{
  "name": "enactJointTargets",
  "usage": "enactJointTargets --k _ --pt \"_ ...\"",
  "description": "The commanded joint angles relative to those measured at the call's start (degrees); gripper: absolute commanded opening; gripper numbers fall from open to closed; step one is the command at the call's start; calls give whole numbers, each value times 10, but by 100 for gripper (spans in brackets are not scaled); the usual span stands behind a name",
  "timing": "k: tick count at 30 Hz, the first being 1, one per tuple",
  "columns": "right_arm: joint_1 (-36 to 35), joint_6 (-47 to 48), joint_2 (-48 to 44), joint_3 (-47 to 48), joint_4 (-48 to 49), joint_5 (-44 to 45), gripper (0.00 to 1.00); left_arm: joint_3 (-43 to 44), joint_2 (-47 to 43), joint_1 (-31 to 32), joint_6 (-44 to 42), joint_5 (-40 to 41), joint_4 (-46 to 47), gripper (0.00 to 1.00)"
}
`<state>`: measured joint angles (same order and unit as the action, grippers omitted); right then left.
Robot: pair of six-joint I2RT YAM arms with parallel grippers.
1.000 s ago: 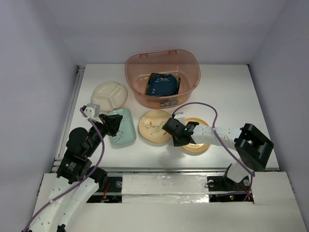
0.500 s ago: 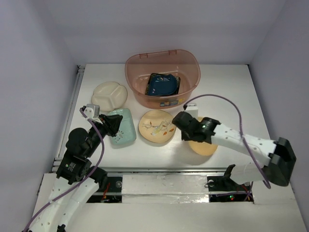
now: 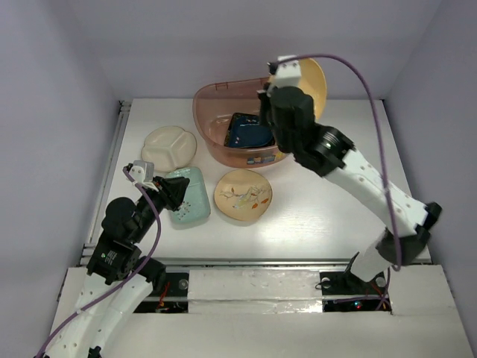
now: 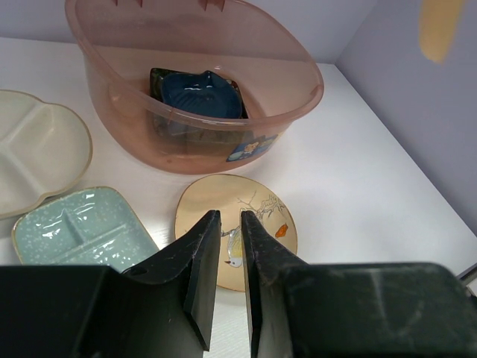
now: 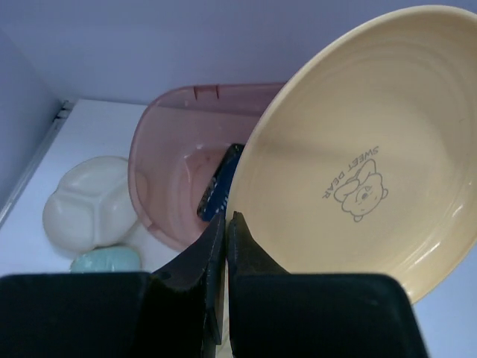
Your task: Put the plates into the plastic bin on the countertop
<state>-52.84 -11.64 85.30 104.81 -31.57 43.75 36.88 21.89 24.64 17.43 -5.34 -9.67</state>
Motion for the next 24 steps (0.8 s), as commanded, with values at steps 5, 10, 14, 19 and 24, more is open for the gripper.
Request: enactJointTargets --k 5,10,14,19,24 --pt "55 187 239 192 160 -93 0 8 -2 -4 1 -5 22 15" --pt "85 181 380 304 125 -154 0 9 -4 -4 1 -2 21 15" --pt "92 173 449 321 128 -184 0 8 -4 -4 1 -2 21 15" --pt "104 153 501 327 116 -209 0 9 -4 -4 1 -2 21 15" --pt "114 127 514 307 112 -237 15 9 -3 -4 1 0 21 15"
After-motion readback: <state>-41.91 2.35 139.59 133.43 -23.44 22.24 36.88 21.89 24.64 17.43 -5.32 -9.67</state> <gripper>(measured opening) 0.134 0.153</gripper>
